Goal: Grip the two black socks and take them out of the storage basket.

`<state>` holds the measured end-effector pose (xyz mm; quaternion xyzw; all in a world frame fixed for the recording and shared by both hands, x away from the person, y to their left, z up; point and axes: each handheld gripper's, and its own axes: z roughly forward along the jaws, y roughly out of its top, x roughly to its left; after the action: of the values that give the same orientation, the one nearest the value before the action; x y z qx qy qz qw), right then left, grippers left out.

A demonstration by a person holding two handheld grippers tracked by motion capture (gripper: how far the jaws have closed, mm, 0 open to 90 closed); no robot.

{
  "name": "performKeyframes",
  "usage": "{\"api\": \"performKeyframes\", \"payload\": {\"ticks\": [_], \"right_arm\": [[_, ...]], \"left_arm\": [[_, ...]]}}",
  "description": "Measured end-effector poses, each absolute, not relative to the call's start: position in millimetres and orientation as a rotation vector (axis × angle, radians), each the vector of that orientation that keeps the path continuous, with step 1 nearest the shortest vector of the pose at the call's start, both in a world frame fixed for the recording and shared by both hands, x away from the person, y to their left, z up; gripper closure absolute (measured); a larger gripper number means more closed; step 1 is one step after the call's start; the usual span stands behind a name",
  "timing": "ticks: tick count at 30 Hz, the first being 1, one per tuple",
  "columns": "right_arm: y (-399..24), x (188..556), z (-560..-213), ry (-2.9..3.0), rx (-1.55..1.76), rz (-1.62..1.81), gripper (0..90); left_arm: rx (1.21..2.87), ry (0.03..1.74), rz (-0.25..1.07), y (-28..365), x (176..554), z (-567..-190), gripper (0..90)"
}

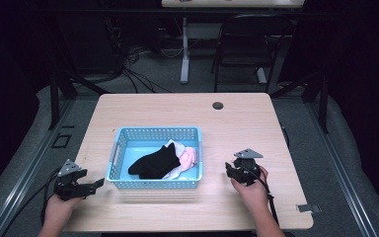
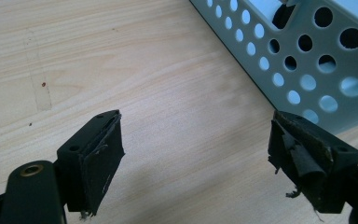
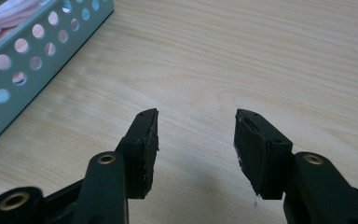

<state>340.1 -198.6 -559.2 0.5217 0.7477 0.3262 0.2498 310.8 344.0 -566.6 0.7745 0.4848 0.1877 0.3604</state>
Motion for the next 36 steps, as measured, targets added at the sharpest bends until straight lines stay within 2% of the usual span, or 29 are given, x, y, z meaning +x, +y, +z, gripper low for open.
{"api": "performKeyframes", "payload": {"ticks": [11,24,36], "right_arm": [[-198.3,340.1,-560.5,2.053,1.442,0.896,49.6],[-192.7,337.7,-557.2,2.028,1.460,0.915,54.1],[-177.3,334.9,-521.3,2.068,1.389,1.012,55.4]], "left_arm": [[2.007,1.243,0.481,343.5,311.9,-566.4,17.9],[2.001,1.241,0.485,344.0,311.4,-565.6,17.9],[1.999,1.245,0.488,343.5,311.0,-566.1,17.9]]}}
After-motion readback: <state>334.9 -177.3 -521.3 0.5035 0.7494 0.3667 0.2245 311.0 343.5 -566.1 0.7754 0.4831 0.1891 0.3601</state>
